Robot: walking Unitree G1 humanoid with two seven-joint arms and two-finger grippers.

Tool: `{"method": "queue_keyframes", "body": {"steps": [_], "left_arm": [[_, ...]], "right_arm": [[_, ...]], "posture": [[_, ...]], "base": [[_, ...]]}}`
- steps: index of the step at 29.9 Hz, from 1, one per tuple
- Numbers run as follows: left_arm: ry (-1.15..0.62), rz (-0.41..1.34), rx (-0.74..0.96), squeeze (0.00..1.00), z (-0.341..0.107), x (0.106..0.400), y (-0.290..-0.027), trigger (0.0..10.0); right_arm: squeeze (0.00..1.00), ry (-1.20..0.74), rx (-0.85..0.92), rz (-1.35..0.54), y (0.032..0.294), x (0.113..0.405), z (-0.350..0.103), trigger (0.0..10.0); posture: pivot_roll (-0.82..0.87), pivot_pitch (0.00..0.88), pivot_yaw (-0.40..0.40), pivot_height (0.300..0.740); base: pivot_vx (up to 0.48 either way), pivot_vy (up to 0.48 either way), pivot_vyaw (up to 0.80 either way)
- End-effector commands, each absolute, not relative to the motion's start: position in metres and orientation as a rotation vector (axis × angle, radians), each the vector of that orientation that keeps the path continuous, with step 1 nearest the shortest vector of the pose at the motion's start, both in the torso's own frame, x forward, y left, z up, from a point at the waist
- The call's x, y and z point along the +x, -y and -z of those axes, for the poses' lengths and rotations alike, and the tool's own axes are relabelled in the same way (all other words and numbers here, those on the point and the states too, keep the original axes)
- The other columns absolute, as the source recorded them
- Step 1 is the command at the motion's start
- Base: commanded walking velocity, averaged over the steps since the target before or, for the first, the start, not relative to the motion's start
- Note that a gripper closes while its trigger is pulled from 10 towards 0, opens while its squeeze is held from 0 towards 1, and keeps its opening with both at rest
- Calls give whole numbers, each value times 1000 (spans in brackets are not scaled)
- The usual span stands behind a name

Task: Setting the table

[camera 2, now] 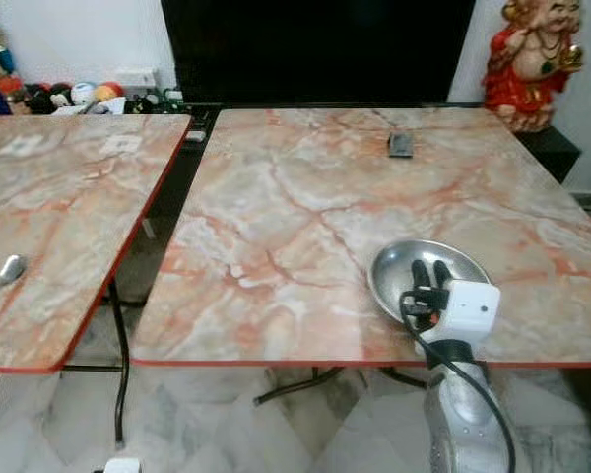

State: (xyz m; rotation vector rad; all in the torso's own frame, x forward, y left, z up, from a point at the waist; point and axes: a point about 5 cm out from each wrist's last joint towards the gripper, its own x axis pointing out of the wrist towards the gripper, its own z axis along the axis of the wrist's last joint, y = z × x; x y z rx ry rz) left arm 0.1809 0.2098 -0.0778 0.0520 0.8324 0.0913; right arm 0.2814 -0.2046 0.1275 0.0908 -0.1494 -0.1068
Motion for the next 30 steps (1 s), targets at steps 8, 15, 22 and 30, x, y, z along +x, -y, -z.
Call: {"method": "queue_keyframes", "body": {"steps": [8, 15, 22, 30], "left_arm": [[-876, -110, 44, 0, 83, 168, -217, 10000], [-890, -115, 41, 0, 85, 164, -218, 10000], [-899, -119, 37, 0, 86, 161, -217, 10000], [-900, -118, 33, 0, 86, 161, -216, 10000]], "right_arm": [[0, 174, 70, 43, 185, 284, -132, 10000], [0, 179, 69, 31, 181, 285, -133, 10000], [0, 188, 61, 26, 180, 285, -135, 10000], [0, 193, 47, 14, 177, 285, -136, 10000]], "posture": [[-55, 103, -21, 740], [-51, 107, -23, 740], [-49, 117, -26, 740], [-48, 118, -29, 740]], "base": [[0, 480, 0], [0, 480, 0], [0, 480, 0], [0, 480, 0]]}}
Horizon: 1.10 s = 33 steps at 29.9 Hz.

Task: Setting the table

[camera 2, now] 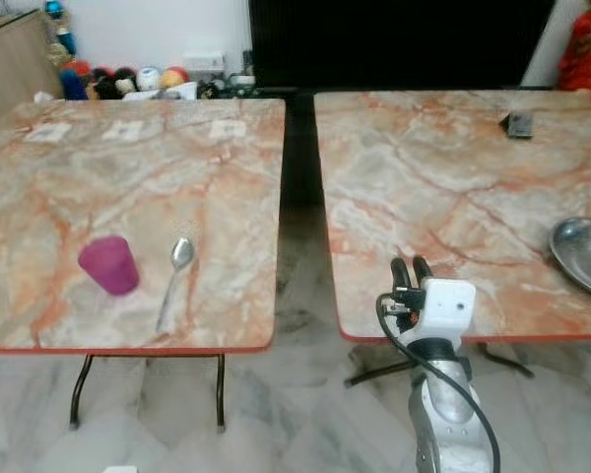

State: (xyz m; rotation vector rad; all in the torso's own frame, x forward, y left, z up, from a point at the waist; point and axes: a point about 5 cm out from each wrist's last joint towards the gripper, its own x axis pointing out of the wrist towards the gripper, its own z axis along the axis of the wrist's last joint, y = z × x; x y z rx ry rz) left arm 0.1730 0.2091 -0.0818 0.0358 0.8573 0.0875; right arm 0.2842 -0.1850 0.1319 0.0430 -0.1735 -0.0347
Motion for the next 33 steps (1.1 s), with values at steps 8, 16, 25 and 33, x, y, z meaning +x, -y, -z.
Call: {"method": "queue_keyframes", "body": {"steps": [8, 16, 25, 33], "left_arm": [[-902, -122, 32, 0, 87, 160, -216, 10000], [-903, -122, 29, 0, 87, 160, -216, 10000], [-902, -120, 30, 0, 87, 161, -216, 10000], [-902, -119, 33, 0, 86, 161, -216, 10000]], "right_arm": [[1000, 199, 78, -11, 173, 286, -137, 10000], [1000, 202, 74, -18, 172, 287, -137, 10000], [0, 202, 49, -36, 168, 288, -138, 10000], [0, 203, 49, -48, 165, 290, -138, 10000]], "posture": [[-43, 119, -32, 740], [-42, 117, -34, 740], [-39, 113, -34, 740], [-34, 100, -33, 740]], "base": [[0, 480, 0], [0, 480, 0], [0, 480, 0], [0, 480, 0]]}}
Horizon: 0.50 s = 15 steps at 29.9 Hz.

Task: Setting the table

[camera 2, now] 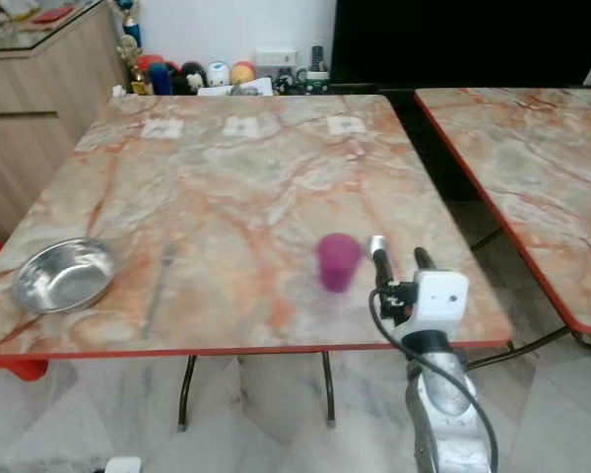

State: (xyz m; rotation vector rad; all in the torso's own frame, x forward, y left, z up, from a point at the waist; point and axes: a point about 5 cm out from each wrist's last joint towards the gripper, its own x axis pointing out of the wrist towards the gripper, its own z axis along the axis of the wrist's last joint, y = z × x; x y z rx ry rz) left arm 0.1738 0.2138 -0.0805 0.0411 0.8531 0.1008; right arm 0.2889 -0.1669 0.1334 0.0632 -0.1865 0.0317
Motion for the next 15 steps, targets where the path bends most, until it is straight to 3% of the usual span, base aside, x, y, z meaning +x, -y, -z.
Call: {"method": "queue_keyframes", "body": {"steps": [1, 7, 15], "left_arm": [[-901, -119, 34, 0, 86, 161, -216, 10000], [-897, -117, 35, 0, 86, 161, -217, 10000], [-894, -116, 32, 0, 86, 162, -215, 10000]], "right_arm": [[0, 202, 49, -50, 164, 290, -138, 10000], [0, 205, 29, -70, 162, 290, -138, 10000], [0, 202, 28, -80, 161, 289, -138, 10000]], "posture": [[-34, 98, -34, 740], [-34, 98, -35, 740], [-33, 106, -38, 740]], "base": [[0, 480, 0], [0, 480, 0], [0, 480, 657]]}}
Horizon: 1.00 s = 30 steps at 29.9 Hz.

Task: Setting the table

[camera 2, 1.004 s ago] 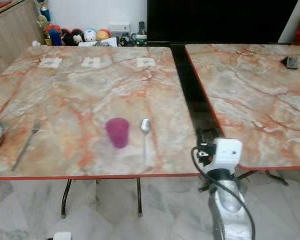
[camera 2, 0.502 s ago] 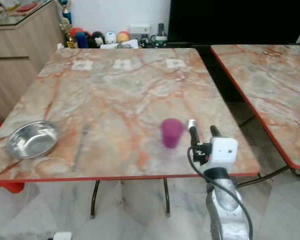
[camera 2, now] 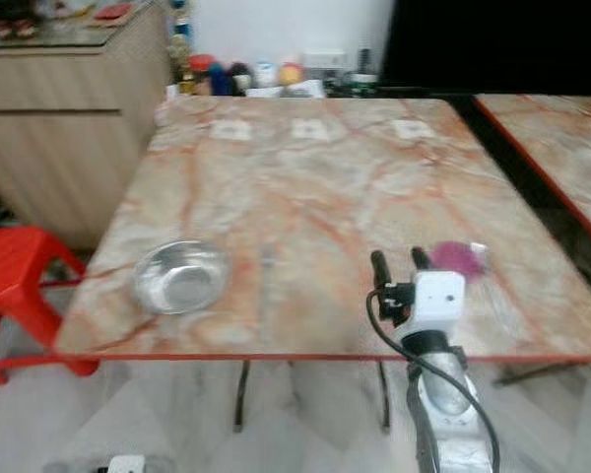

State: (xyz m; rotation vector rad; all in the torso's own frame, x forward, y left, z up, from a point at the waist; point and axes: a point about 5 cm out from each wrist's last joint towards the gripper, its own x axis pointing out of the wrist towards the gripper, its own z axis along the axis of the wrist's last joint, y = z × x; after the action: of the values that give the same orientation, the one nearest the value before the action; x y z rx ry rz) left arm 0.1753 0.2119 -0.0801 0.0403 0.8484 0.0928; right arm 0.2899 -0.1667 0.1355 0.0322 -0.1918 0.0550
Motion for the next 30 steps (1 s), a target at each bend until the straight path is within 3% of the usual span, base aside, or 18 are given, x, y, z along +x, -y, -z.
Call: {"method": "queue_keyframes", "body": {"steps": [1, 10, 26, 30], "left_arm": [[-893, -116, 32, 0, 86, 162, -215, 10000], [-891, -117, 31, 0, 86, 162, -215, 10000], [-889, -85, 75, 0, 85, 164, -213, 10000], [-890, -82, 83, 0, 86, 163, -212, 10000]], "right_arm": [[0, 199, 37, -78, 161, 290, -137, 10000], [0, 194, 46, -69, 162, 291, -137, 10000], [0, 140, 111, 77, 183, 293, -129, 10000], [0, 112, 131, 108, 187, 294, -125, 10000]], "posture": [[-32, 110, -38, 740], [-31, 112, -38, 740], [-33, 118, -39, 740], [-32, 119, -39, 740]], "base": [[0, 480, 0], [0, 456, 0], [0, 0, 0], [0, -480, 0]]}}
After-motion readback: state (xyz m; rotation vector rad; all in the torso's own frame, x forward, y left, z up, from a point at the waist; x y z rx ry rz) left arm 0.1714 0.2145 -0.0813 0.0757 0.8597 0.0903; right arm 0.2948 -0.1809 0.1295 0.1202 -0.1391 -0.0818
